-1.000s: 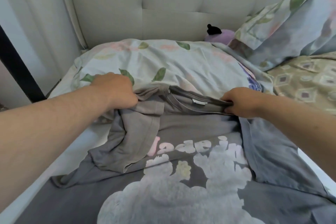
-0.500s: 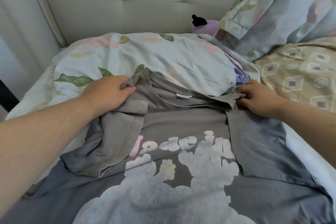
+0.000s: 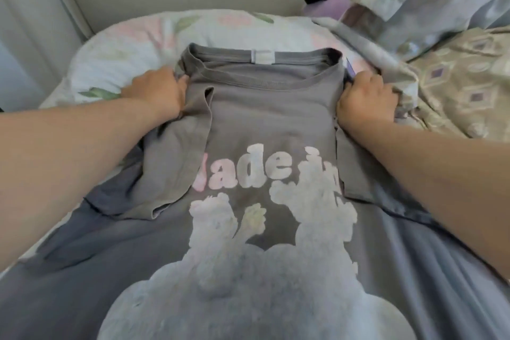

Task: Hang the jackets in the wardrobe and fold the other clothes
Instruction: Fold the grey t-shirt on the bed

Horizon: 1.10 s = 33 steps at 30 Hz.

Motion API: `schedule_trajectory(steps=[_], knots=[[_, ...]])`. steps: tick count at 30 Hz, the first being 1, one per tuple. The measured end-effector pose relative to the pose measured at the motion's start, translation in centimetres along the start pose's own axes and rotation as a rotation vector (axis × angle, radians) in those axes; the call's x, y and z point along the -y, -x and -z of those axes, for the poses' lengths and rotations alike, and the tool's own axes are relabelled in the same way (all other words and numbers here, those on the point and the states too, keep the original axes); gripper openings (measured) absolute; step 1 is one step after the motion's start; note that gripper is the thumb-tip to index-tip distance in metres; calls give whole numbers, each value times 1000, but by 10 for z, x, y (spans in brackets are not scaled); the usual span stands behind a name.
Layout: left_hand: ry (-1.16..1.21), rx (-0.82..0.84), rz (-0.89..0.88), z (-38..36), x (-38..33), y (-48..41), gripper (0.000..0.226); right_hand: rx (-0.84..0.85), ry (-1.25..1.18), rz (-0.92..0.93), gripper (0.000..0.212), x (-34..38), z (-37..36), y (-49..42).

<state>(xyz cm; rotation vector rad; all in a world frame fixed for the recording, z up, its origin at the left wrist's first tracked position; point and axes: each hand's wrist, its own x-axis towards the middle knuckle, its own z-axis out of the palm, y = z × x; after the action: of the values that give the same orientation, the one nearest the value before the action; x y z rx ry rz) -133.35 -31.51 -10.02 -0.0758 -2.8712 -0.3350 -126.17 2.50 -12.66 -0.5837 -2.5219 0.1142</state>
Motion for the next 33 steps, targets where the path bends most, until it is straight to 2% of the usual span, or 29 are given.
schedule_trajectory(steps=[3,7,10,13,16,18,22,23,25,27,28,30,32,33], knots=[[-45,20,36,-17,-2,-2,47,-21,-35,-51,38,-1,-16,9],[29,113,46,-16,5,-11,51,3,-77,-16,35,-3,1,7],[113,208,30,-13,17,-11,56,28,-154,78,51,-2,32,33],[79,189,-11,-18,20,-6,52,138,-140,249,75,-12,67,86],[-18,191,-34,-22,20,-2,52,386,23,456,78,-24,78,133],[-14,177,-57,-22,19,-1,47,529,57,446,77,-27,74,138],[51,186,-66,-4,13,7,36,497,31,429,74,-27,67,135],[79,150,-83,6,13,13,35,498,18,427,75,-27,67,136],[164,-25,-169,23,17,36,37,502,11,420,78,-28,65,138],[224,-112,-269,33,21,82,51,507,17,418,78,-27,64,137],[197,-50,-314,35,23,111,62,505,21,417,78,-27,63,137],[37,189,-360,28,24,161,81,498,27,420,78,-27,62,137],[-95,355,-330,11,22,186,87,493,26,415,77,-28,60,136],[-115,358,-304,4,20,190,85,487,23,415,77,-28,60,136]])
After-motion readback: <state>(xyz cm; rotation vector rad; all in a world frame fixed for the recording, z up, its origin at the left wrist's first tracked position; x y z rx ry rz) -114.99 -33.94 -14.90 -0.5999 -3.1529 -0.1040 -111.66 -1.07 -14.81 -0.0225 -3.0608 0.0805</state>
